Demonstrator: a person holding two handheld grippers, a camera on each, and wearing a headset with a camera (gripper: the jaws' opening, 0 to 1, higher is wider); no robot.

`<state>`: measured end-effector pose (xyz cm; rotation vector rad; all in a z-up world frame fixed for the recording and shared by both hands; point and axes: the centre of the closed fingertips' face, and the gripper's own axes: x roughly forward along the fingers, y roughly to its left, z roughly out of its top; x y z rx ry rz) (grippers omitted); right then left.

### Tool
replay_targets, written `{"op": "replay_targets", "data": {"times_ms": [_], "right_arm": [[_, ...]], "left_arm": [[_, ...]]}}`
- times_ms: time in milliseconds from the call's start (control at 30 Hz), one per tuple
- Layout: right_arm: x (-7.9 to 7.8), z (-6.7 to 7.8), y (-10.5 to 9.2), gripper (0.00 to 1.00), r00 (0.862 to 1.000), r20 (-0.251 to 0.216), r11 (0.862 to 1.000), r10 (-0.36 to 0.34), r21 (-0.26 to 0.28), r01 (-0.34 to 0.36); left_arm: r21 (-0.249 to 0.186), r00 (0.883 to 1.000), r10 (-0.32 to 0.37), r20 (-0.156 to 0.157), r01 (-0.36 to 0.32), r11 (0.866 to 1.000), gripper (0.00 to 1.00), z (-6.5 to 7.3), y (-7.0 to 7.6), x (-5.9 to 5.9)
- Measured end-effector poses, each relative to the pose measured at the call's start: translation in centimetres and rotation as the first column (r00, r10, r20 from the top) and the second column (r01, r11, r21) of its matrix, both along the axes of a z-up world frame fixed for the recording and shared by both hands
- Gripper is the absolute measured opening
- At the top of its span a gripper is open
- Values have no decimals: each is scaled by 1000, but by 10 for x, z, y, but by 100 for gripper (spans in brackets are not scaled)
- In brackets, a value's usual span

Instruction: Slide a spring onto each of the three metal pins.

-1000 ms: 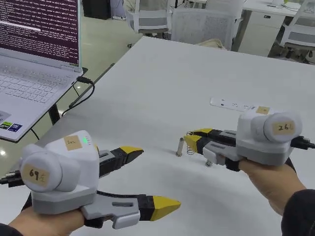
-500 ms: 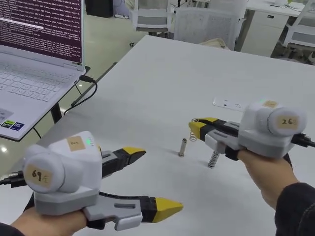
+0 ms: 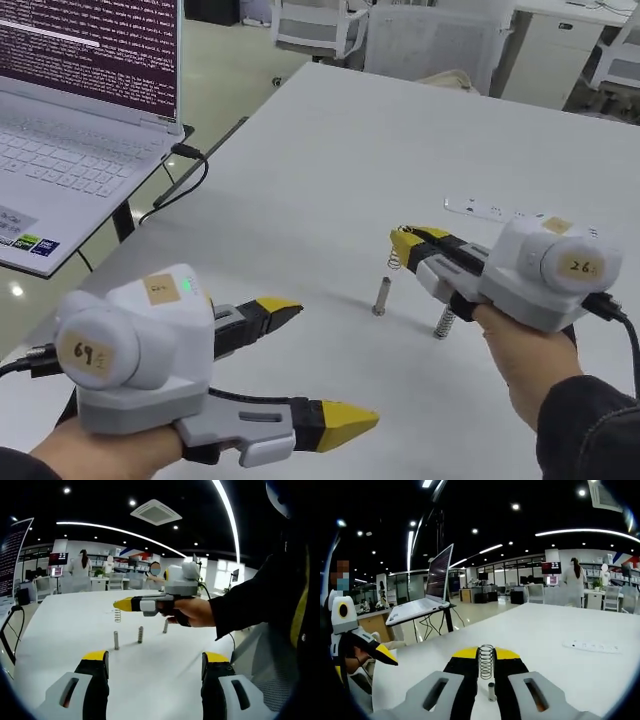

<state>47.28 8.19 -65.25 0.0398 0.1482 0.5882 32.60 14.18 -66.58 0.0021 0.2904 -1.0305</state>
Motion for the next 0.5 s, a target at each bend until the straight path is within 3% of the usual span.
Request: {"op": "replay_targets", "data": {"times_ms": [200, 500], "right_arm": [[2, -9, 0, 8, 999, -7, 999, -40, 29, 41], [6, -24, 0, 8, 997, 3, 997, -75, 2, 75]], "left_arm": [[-2, 1000, -2, -3, 2, 1000, 72, -1, 1, 1], [-3, 1000, -3, -11, 3, 1000, 72, -5, 1, 2]]}}
